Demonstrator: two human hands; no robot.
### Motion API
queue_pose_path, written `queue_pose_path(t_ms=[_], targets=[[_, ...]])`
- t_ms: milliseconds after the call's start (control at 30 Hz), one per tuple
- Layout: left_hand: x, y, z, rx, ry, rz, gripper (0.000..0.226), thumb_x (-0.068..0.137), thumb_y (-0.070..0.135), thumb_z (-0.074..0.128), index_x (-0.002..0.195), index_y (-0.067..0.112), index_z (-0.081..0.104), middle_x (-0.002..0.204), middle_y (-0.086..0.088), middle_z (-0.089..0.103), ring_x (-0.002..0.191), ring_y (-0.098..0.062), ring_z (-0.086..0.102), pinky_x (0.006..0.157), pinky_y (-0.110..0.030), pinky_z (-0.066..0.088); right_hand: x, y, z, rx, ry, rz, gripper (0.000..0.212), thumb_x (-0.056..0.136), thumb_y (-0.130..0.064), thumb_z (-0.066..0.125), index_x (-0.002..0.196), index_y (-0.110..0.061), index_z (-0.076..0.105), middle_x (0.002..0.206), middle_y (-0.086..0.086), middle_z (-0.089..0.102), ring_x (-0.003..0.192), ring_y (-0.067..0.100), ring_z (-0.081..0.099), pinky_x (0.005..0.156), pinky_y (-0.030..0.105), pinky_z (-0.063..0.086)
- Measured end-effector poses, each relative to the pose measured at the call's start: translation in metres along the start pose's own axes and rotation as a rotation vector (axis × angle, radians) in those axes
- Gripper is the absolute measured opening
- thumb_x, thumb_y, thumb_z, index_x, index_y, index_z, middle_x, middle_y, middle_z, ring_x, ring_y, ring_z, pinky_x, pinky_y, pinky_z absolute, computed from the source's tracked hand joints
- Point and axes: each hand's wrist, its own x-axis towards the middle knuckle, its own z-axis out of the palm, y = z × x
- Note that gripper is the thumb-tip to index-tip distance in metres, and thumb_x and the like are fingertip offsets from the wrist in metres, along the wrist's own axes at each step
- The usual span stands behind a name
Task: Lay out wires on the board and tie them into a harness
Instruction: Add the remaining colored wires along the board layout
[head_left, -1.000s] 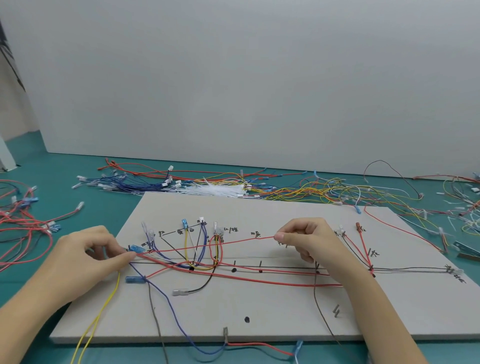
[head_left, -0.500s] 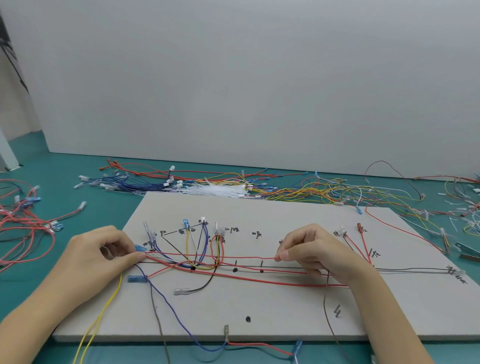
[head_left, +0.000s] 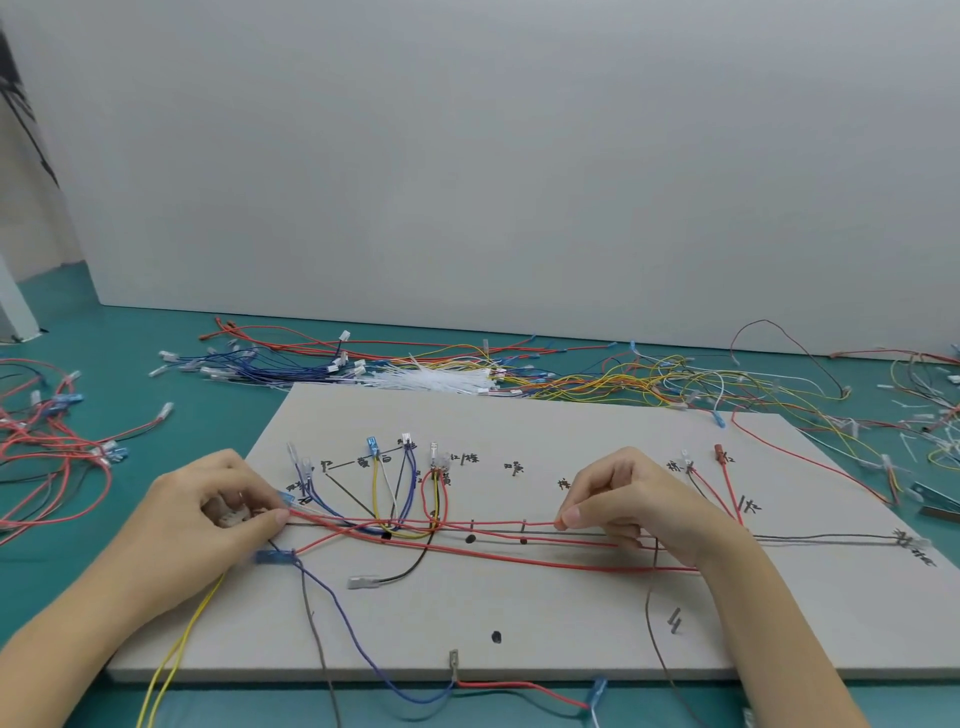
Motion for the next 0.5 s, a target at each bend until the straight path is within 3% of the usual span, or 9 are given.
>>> queue_pose_path(t_ms=[133,233,367,500], targets=[[0.000,0.001,0.001,-0.011,0.012,-0.018,0.010,0.066,0.028,0.085,0.066,0.030,0.075,0.073,0.008,0.060,0.053,-0.005,0.046,0.051,-0.016,0.035,0.002,0.001,0.001,-0.031,0.028,0.019,0.017,0.063,-0.015,0.073,0.071,-0.001,0.075,0.057,0.014,0.045,0.044,0.019,0.027,0.041,0.021,0.019],[0.000,0.000,-0.001,-0.011,0.015,-0.024,0.013,0.060,0.042,0.079,0.065,0.031,0.075,0.073,0.008,0.059,0.054,-0.006,0.047,0.052,-0.018,0.035,0.003,0.001,0.001,-0.024,0.027,0.030,0.015,0.063,-0.014,0.072,0.069,-0.001,0.074,0.051,0.007,0.043,0.042,0.016,0.027,0.041,0.019,0.019],[-0.001,0.006,-0.001,0.007,0.020,-0.008,0.011,0.058,0.038,0.081,0.066,0.034,0.074,0.075,0.011,0.061,0.063,-0.004,0.053,0.055,-0.011,0.036,0.005,0.002,0.005,-0.048,0.061,0.051,0.005,0.061,-0.012,0.070,0.060,-0.007,0.072,0.046,0.005,0.042,0.043,0.014,0.028,0.042,0.019,0.020],[-0.001,0.007,-0.002,0.056,0.007,0.000,0.024,0.061,0.022,0.089,0.067,0.038,0.073,0.078,0.013,0.064,0.078,-0.008,0.055,0.068,-0.020,0.039,0.009,0.003,0.011,-0.098,0.076,0.080,0.006,0.058,-0.012,0.067,0.054,-0.012,0.071,0.044,0.000,0.048,0.040,0.011,0.030,0.041,0.017,0.021]])
